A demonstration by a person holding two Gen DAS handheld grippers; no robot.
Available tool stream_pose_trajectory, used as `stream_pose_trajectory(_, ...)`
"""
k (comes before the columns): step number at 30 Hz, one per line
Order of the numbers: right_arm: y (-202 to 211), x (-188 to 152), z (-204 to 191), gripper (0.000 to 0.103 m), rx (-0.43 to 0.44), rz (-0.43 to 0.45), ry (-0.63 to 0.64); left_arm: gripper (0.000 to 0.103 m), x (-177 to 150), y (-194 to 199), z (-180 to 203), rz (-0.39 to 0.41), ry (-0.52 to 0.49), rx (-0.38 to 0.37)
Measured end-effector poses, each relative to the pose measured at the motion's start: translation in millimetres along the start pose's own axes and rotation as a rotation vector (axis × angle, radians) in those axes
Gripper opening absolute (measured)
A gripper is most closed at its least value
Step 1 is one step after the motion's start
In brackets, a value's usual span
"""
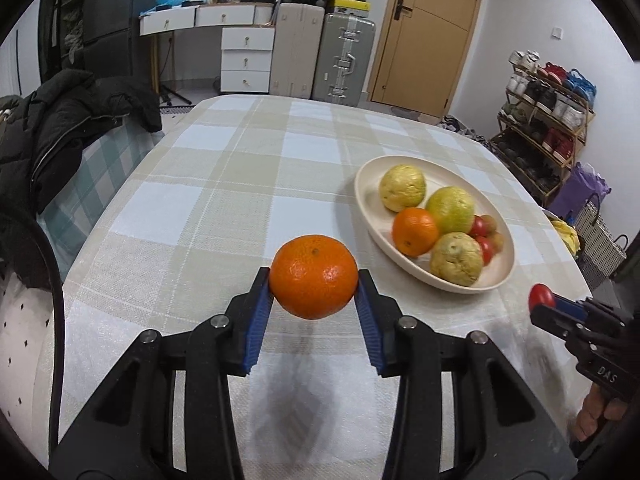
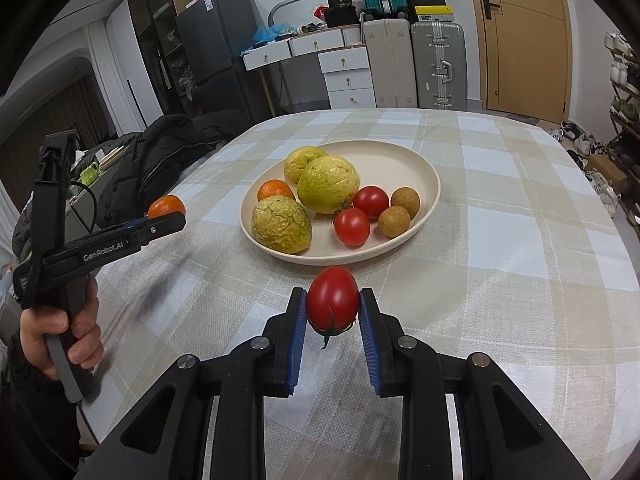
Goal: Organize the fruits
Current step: 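Carry the orange in the left tool and the tomato in the right tool onto the plate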
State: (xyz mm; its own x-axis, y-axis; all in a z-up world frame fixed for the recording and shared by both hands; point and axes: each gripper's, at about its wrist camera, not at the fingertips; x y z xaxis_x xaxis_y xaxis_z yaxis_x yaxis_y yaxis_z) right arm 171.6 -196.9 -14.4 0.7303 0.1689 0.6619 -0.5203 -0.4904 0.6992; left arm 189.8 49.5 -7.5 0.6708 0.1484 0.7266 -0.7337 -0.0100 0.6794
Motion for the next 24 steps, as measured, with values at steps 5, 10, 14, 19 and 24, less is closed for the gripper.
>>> stream_pose_trajectory(5, 0.6, -0.4, -0.8, 0.027, 0.004, 0.008, 0.003, 0.038, -0.2, 10.7, 16.3, 0.016, -0.033, -0.029)
stream_pose_trajectory(10, 0.6, -0.6, 0.7, 0.027, 0.002, 0.015, 0.0, 0.038, -0.2, 16.6, 27.4, 0.024, -0.052, -0.049)
stream_pose_trajectory(14, 1.0, 0.5, 3.1, 0.027, 0.006, 0.015, -0.008, 0.038, -0.1, 18.5, 32.8, 0.026, -0.063, -0.057)
stream_pose_trajectory(19, 3.6, 6.6, 7.9, 0.027, 0.011, 0.033, -0.023, 0.038, 4.2, 16.6, 37.4, 0.028, -0.07, -0.064)
stream_pose_trajectory(24, 6.6, 14.1, 12.0, 0.027, 0.003, 0.051, -0.024, 0.038, 12.6, 9.7, 40.5, 0.027, -0.073, -0.06)
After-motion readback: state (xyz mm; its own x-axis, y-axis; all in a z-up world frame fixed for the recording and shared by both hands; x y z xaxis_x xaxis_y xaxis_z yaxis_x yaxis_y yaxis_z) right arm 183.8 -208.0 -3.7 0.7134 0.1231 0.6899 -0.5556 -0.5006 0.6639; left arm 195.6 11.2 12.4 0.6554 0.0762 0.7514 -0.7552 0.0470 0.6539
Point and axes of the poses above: each gripper's, at about its wrist camera, not at the fingertips, and y roughly against the way its jaws point, z to its right, x to its top, and after that the axes turned 4 degrees about -y, right-handed
